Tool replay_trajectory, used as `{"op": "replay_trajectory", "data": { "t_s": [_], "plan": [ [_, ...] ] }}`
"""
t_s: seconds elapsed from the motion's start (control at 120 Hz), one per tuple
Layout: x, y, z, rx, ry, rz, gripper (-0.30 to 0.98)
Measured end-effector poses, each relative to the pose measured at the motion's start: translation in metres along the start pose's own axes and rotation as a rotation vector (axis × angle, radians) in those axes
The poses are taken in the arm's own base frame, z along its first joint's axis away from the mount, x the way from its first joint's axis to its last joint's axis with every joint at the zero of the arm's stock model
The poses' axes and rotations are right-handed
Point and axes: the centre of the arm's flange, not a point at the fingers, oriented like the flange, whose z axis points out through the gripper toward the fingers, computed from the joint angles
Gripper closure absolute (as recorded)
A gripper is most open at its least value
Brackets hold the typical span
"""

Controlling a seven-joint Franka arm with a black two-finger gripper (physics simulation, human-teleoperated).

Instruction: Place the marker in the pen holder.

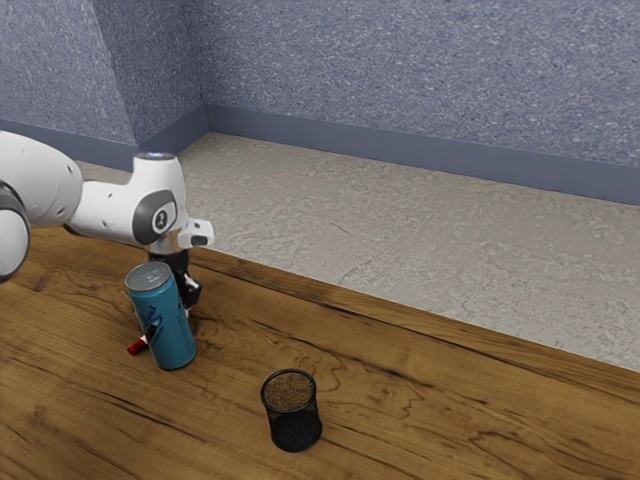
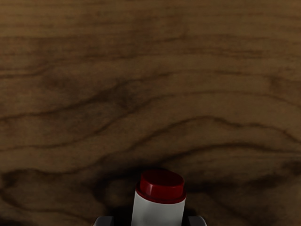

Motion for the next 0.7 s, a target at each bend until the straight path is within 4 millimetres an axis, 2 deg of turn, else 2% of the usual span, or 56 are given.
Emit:
{"op": "replay_trajectory", "data": {
  "t_s": [0.125, 0.233, 0.35, 0.4, 0.542, 0.625, 0.7],
  "plan": [
    [0.000, 0.001, 0.000, 0.002, 0.002, 0.007, 0.67],
    [0.001, 0.003, -0.004, 0.009, 0.008, 0.015, 0.73],
    [-0.004, -0.006, -0.027, 0.022, 0.031, 0.005, 0.76],
    [-0.011, -0.013, -0.053, 0.031, 0.055, -0.005, 0.77],
    [-0.043, -0.015, -0.161, 0.058, 0.164, -0.017, 0.78],
    [-0.074, -0.006, -0.230, 0.071, 0.230, -0.011, 0.78],
    [-0.095, 0.009, -0.269, 0.074, 0.258, 0.008, 0.78]
  ]
}}
